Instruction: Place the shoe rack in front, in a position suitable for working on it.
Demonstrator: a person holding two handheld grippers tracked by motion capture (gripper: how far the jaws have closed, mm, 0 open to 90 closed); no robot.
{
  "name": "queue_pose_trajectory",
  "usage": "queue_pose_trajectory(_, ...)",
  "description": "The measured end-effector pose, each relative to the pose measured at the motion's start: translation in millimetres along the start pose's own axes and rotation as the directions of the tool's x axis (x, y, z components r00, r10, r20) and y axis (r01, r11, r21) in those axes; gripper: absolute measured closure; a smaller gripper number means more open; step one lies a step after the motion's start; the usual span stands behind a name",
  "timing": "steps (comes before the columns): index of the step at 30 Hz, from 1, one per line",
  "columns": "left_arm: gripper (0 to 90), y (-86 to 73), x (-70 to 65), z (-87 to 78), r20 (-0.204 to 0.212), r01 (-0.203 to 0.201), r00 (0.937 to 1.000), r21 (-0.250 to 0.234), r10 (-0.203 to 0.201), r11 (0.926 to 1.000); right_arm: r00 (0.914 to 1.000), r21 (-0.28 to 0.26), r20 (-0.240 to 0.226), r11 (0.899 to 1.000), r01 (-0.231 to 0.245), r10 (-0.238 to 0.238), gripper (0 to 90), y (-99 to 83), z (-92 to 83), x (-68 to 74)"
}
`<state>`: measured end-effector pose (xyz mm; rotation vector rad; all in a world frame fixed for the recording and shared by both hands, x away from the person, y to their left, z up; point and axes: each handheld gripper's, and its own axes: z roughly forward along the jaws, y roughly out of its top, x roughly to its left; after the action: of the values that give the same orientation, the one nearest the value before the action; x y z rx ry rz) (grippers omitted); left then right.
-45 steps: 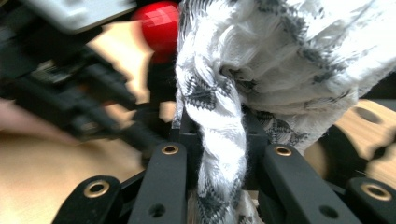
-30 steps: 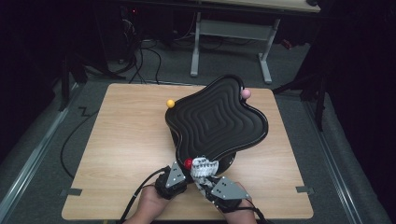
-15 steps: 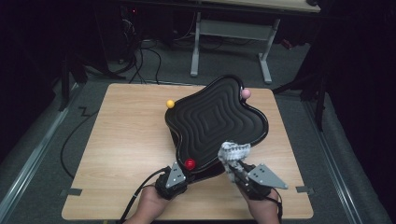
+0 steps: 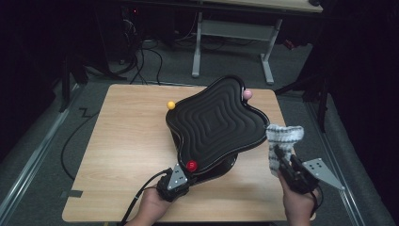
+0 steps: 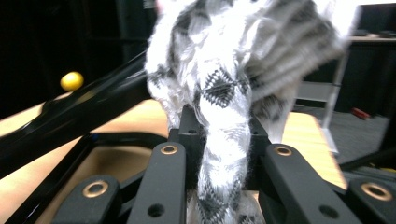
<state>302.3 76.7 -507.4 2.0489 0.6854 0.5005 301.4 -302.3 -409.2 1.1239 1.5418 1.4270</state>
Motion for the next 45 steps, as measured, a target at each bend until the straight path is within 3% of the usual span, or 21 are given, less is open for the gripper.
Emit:
queue_pose_trajectory(5, 73.2, 0.2, -0.3, 0.1, -0.002, 0.002, 1.0, 0.0, -0.002, 1.0, 0.9973, 0.036, 0.057, 0.998, -0.049, 0.047, 77.2, -7.4, -0.8, -16.4)
queue_pose_trajectory(8, 73.1, 0.3, -0.5, 0.0, -0.003, 0.001, 1.0, 0.002, -0.001, 1.0, 0.9975, 0.111, 0.05, 0.992, -0.054, 0.049, 77.1, -20.7, 9.7, -15.7)
queue_pose_trajectory(11, 73.0, 0.3, -0.5, 0.0, -0.003, 0.003, 1.0, 0.001, -0.003, 1.0, 0.9988, 0.201, 0.015, 0.978, -0.049, 0.047, 76.8, -35.8, 24.5, -7.0)
queue_pose_trajectory(15, 72.7, 0.6, -0.2, -0.6, 0.001, 0.02, 0.9998, 0.003, -0.02, 0.9998, 0.9982, 0.304, -0.057, 0.953, -0.001, 0.019, 76.2, -54.7, 42.8, 16.2)
queue_pose_trajectory(19, 70.4, 1.0, 0.0, -4.6, 0.011, 0.026, 0.9996, -0.009, -0.026, 0.9996, 0.9899, 0.37, -0.142, 0.927, 0.056, -0.003, 75.1, -68.9, 57.9, 46.3)
queue_pose_trajectory(23, 64.1, 2.9, 1.4, -12.7, 0.031, 0.061, 0.9978, -0.041, -0.059, 0.9973, 0.9749, 0.408, -0.221, 0.906, 0.117, -0.026, 74.1, -78.0, 68.9, 79.3)
queue_pose_trajectory(28, 63.2, 3.7, 1.4, -18.6, 0.041, 0.106, 0.9938, -0.06, -0.103, 0.9926, 0.9553, 0.441, -0.294, 0.882, 0.164, -0.031, 72.2, -87.5, 79.1, 111.4)
queue_pose_trajectory(31, 64.4, 4.3, 2.3, -19.8, 0.039, 0.124, 0.9919, -0.068, -0.121, 0.99, 0.9365, 0.46, -0.351, 0.87, 0.179, -0.007, 70.0, -93.5, 83.1, 127.4)
queue_pose_trajectory(35, 66.8, 4.2, 3.8, -21.0, 0.028, 0.144, 0.9894, -0.074, -0.142, 0.9868, 0.9138, 0.458, -0.406, 0.864, 0.21, -0.006, 61.2, -95.9, 82.2, 143.9)
queue_pose_trajectory(39, 68.4, 4.9, 4.2, -21.8, 0.025, 0.167, 0.9858, -0.084, -0.166, 0.9823, 0.9109, 0.424, -0.411, 0.876, 0.23, -0.04, 56.5, -91.8, 76.5, 145.5)
queue_pose_trajectory(41, 69.9, 5.1, 2.6, -20.5, 0.022, 0.17, 0.9853, -0.084, -0.169, 0.9818, 0.9164, 0.417, -0.397, 0.879, 0.232, -0.053, 57.3, -91.3, 75.3, 143.9)
queue_pose_trajectory(43, 72.4, 6.1, 1.1, -19.6, 0.014, 0.165, 0.9863, -0.084, -0.164, 0.9827, 0.9204, 0.426, -0.387, 0.874, 0.235, -0.058, 61.1, -92.8, 76.5, 143.5)
queue_pose_trajectory(45, 73.2, 7.3, -0.6, -19.8, -0.002, 0.145, 0.9894, -0.079, -0.145, 0.9863, 0.9153, 0.44, -0.398, 0.863, 0.248, -0.06, 67.6, -96.0, 78.2, 146.1)
